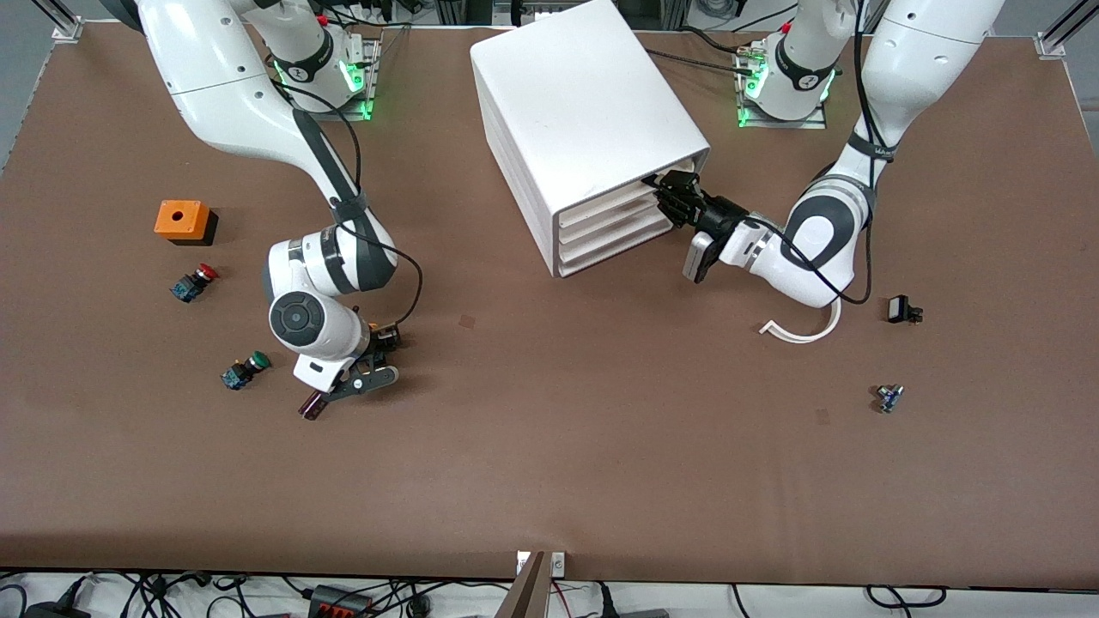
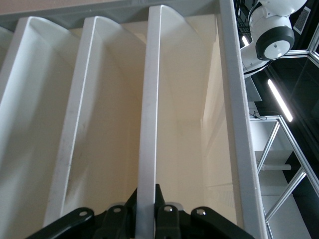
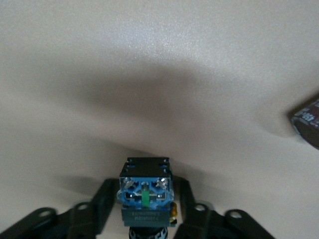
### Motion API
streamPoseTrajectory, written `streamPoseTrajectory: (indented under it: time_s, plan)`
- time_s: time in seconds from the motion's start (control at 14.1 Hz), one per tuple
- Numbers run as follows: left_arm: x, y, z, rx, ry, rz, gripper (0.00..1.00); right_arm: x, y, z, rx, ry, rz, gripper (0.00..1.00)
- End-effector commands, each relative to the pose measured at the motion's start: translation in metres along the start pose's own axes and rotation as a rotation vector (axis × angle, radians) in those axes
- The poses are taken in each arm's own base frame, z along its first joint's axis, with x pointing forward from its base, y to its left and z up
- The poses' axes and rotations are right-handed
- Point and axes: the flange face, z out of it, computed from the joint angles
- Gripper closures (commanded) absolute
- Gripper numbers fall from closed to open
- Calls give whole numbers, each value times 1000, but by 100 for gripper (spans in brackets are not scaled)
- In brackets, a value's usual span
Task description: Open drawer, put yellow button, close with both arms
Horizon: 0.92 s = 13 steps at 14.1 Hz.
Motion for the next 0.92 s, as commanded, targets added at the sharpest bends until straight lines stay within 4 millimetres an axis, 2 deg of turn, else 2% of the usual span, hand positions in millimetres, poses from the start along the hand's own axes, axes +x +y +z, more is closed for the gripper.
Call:
streamPoseTrajectory:
  time_s: [0.0, 0.07, 0.21, 0.36, 0.5, 0.57, 0.64, 0.71, 0.78, 0.85]
  plan:
    - [16, -11, -28, 21, 57, 25, 91, 8, 1, -10, 11, 22, 0, 87]
    - [23, -18, -39, 22, 70, 30, 91, 11, -1, -18, 11, 26, -5, 96]
    - [35, -27, -61, 31, 95, 38, 91, 21, -2, -50, 11, 17, -11, 98]
    - [47, -31, -82, 54, 116, 32, 91, 36, -2, -107, 13, -1, -17, 98]
    - [56, -26, -101, 109, 95, 18, 91, 44, -19, -155, 22, 16, -39, 100]
    - [59, -22, -108, 137, 79, 8, 86, 45, -27, -180, 28, 42, -48, 100]
    - [60, -20, -114, 153, 76, -10, 68, 43, -29, -211, 30, 83, -51, 100]
    - [59, -18, -117, 155, 82, -26, 22, 41, -35, -230, 30, 114, -58, 100]
    - [57, -16, -121, 152, 85, -29, 0, 39, -44, -254, 30, 152, -69, 100]
    - [55, -12, -130, 156, 100, -23, 0, 36, -63, -273, 26, 178, -95, 100]
